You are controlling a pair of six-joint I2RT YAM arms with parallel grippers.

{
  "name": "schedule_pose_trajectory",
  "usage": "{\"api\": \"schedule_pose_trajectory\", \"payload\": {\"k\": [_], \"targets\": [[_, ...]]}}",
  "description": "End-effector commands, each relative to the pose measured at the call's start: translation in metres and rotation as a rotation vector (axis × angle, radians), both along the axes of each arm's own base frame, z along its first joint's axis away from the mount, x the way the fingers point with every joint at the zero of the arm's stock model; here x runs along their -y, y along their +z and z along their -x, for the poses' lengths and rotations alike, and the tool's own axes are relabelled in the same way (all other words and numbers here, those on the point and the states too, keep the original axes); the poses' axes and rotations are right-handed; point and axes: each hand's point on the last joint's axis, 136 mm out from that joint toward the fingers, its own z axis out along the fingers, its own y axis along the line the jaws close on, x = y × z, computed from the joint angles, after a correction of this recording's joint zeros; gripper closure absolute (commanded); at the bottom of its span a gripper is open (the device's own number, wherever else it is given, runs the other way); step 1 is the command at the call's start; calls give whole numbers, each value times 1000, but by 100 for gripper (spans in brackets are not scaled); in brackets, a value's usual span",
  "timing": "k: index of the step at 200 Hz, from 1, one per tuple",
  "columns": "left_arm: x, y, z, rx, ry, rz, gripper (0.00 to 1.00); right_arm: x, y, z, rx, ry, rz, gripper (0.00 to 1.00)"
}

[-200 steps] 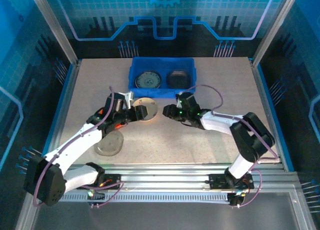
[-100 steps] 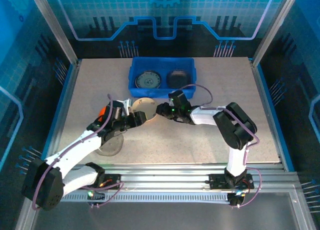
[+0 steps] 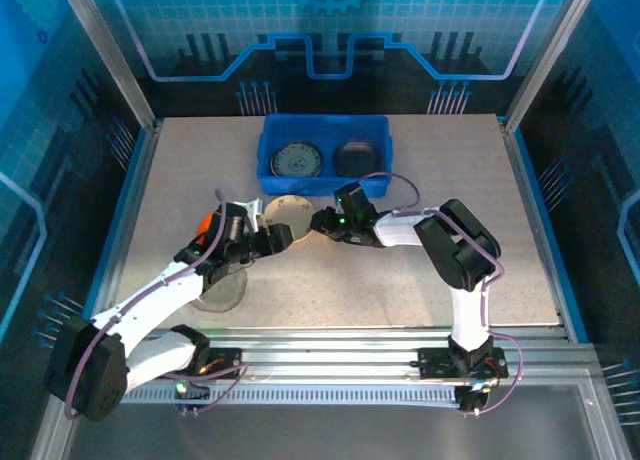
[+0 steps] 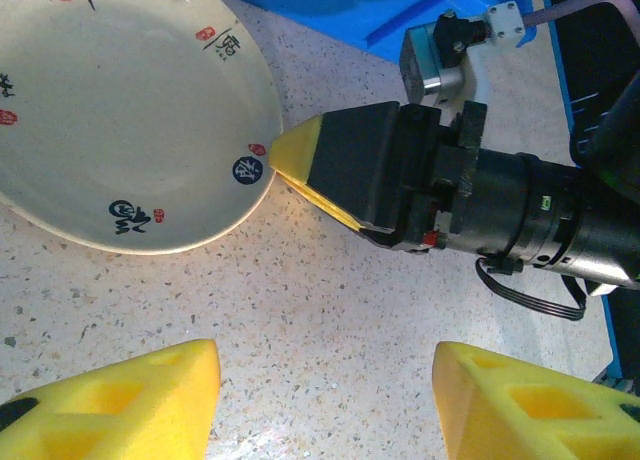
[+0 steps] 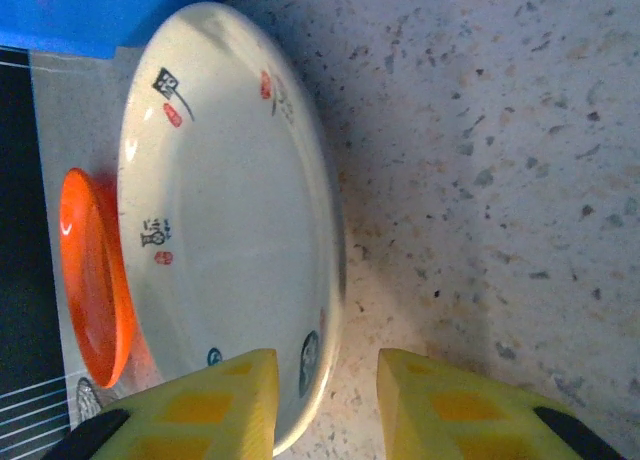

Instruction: Place the plates into the plastic bin on the countertop

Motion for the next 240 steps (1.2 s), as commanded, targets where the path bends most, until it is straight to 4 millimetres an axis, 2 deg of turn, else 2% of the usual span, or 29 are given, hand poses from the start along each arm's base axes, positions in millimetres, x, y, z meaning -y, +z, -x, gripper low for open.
{"api": "schedule_pose_trajectory", "payload": {"k": [1,88,106,125,155,179,208,240], "targets": [[2,-3,0,4,-9,8,41,-11,-2,-1,-15,12,-12,68],[1,-9,-2,-3,-3,-7,41,-20,-13,-7,-40,-2,-15,73],[1,-11,-2,-7,-3,-9,41,-17,-23,-3,-76,-5,12,75],[2,-13,-3,-11,-3,-11,41,-15,-30,-2,-90,-13,25,79],[2,-15,-5,-12,-5,-15,41,-10,-36,0,-97,-31,32,91],[2,-15,-5,-11,-4,-18,41,-6,-32,3,-89,-34,32,100],[2,-11,-7,-3,-6,-24,41,4,-21,11,-87,-44,21,100],[2,-9,-10,2,-9,-36,41,28,3,28,-78,-41,-2,100]]}}
